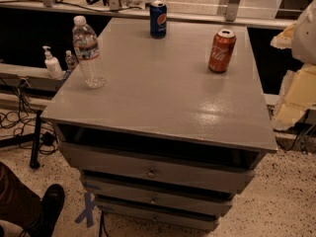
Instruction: Pick coke can
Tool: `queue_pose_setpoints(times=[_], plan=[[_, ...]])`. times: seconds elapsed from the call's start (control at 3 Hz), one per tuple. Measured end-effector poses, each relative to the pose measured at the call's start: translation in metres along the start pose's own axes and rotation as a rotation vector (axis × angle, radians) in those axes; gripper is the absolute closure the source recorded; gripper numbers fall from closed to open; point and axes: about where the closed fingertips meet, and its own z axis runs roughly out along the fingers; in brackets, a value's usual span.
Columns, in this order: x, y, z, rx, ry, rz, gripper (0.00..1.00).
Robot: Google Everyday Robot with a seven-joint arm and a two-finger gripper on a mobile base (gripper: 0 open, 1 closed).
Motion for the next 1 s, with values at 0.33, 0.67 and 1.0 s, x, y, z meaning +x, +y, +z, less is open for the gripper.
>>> queue_pose_setpoints(times=[0.33, 0.67, 1.0], plan=[[0.000, 0.000, 0.000, 0.000, 0.000, 0.000, 0.00], [0.003, -0.003, 0.002, 0.005, -0.022, 0.021, 0.00], [0.010, -0.018, 0.014, 0.036, -0.097, 0.082, 0.00]])
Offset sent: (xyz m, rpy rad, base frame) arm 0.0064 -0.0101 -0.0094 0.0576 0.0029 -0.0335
